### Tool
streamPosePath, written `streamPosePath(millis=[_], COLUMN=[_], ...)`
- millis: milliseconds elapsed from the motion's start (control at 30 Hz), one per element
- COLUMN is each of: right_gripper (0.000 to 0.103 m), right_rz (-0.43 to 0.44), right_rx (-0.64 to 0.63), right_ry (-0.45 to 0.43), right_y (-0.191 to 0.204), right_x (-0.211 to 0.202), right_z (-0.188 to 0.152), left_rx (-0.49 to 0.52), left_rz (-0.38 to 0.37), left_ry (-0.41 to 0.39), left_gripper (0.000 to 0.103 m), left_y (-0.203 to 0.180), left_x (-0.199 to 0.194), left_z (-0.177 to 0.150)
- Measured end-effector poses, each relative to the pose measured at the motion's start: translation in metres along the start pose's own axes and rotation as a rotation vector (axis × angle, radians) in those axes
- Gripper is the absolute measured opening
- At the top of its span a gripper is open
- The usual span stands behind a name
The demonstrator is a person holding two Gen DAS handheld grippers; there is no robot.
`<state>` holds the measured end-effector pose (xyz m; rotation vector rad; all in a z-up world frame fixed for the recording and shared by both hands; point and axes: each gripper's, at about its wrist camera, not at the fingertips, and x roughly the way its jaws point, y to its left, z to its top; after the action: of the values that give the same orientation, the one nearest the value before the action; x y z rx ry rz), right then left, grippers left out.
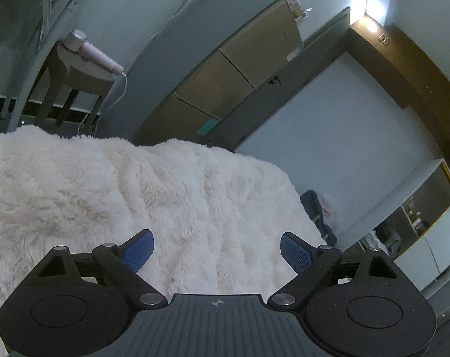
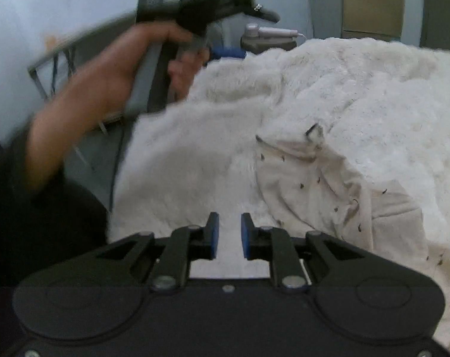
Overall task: Fold clothes
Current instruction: 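Grasp the garment edge with the right gripper and lift it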
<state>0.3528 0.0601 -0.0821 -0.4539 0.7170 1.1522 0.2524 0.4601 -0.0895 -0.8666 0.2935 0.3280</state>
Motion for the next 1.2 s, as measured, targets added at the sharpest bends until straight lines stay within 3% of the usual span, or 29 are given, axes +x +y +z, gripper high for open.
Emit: streamPosePath(millis=[67,167,333,433,533,567,600,633,667,733,800,933,1000,1167,1200], right_gripper=[0.046,0.061,0.062,0.062,0.061,0.059,0.045,0.015,0.003,0.002,0.002,0.002,0.002,0.002,0.002], right_rz=[-0.118,-0.209,-0.225,-0.195,-0.097,-0.043,0.012,0.047,0.072,0.112,0.178,0.085,-0.092,-0.354,-0.372], right_rx=[0.009,-0.031,-0.065,0.025,0.232,0.284,0.334,0.362,0.377,0.393,0.391,0.335,0.324,0.320,0.293], right_ry=[-0.052,-0.097,0.059,0.135,0.156,0.169,0.183,0.197,0.192,0.173,0.097,-0.037,-0.156,-0.386,-0.418], right_y=[-0.013,-0.025,-0.059,-0.085,-0.122,-0.126,-0.130,-0.128,-0.128,-0.128,-0.128,-0.133,-0.132,-0.085,-0.071], right_x=[0.000,0.021,0.088,0.123,0.138,0.136,0.133,0.137,0.131,0.118,0.087,0.030,-0.025,-0.102,-0.103], right_z=[0.014,0.044,0.080,0.082,0.066,0.061,0.056,0.055,0.055,0.057,0.066,0.099,0.126,0.164,0.172], left_rx=[0.002,0.002,0.019,0.050,0.106,0.108,0.109,0.105,0.097,0.078,0.066,0.053,0.050,0.023,0.018], left_rz=[-0.006,-0.021,-0.040,-0.060,-0.065,-0.065,-0.064,-0.064,-0.064,-0.066,-0.072,-0.075,-0.065,-0.055,-0.048], left_ry=[0.000,0.009,0.045,0.074,0.090,0.090,0.090,0.092,0.095,0.094,0.090,0.082,0.072,0.041,0.023], left_gripper=[0.090,0.090,0.090,0.090,0.090,0.090,0.090,0.090,0.090,0.090,0.090,0.090,0.090,0.090,0.090], left_y=[0.000,-0.003,-0.005,-0.008,-0.012,-0.012,-0.011,-0.011,-0.010,-0.008,-0.008,-0.007,-0.006,-0.004,-0.003], left_x=[0.000,0.007,0.021,0.025,0.026,0.027,0.028,0.029,0.031,0.033,0.032,0.030,0.028,0.023,0.021], left_z=[0.001,0.002,0.000,0.000,0.000,-0.001,-0.001,-0.001,-0.002,-0.003,-0.003,-0.002,-0.001,0.002,0.003])
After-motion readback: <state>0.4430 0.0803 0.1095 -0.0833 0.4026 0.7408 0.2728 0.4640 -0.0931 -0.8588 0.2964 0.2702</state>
